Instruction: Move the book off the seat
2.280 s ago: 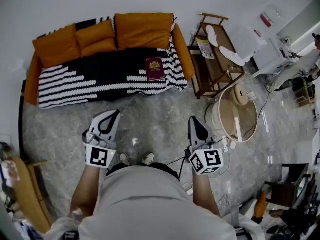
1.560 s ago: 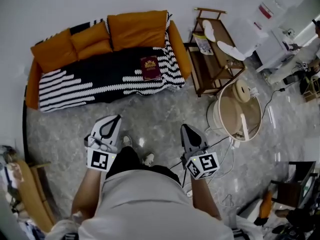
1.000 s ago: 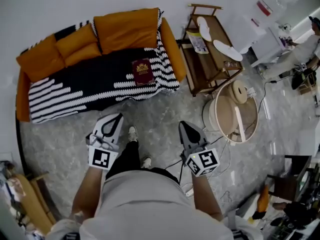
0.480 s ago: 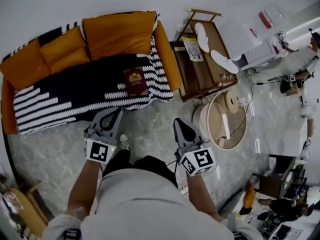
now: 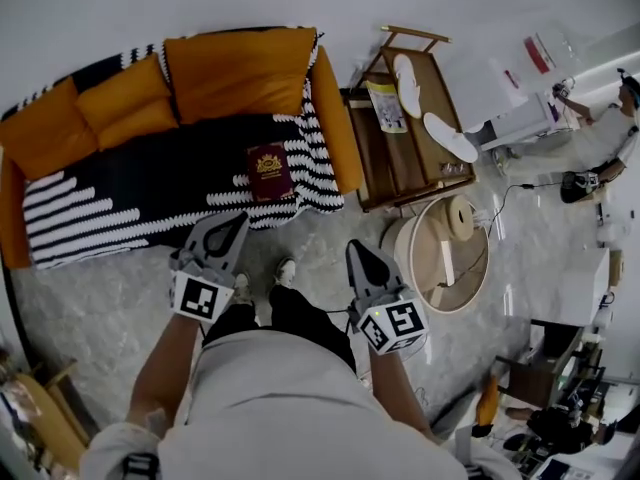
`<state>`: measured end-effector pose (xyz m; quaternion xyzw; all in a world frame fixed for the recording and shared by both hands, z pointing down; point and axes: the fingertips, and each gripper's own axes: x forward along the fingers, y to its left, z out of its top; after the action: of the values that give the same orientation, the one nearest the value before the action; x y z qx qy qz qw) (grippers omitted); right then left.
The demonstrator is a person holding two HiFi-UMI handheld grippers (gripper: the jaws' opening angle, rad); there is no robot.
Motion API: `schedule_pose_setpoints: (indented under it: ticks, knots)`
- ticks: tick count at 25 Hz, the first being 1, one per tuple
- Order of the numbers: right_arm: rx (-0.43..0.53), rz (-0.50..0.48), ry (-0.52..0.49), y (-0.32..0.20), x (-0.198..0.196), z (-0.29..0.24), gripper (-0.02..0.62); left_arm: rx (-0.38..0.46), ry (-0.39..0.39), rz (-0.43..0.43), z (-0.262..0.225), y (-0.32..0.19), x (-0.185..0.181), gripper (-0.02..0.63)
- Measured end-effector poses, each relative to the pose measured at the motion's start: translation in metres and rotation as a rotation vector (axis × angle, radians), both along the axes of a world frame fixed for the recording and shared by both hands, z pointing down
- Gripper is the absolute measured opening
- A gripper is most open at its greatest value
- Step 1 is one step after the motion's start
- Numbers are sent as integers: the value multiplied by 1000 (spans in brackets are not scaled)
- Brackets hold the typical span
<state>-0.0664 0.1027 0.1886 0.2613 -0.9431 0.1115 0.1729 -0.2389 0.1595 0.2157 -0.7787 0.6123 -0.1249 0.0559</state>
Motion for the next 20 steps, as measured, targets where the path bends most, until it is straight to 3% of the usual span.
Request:
schedule_pose_setpoints:
  ticks: [10, 16, 20]
  knots:
    - [-18, -158, 13, -64, -24, 23, 23, -12, -85, -103, -5, -38, -22, 15]
    - [-182, -318, 56, -81, -46, 93, 23, -75, -89, -134, 22, -55, -25, 15]
    - [-221, -380, 128, -90, -54, 154, 23, -155, -52, -153, 68, -51, -20, 15]
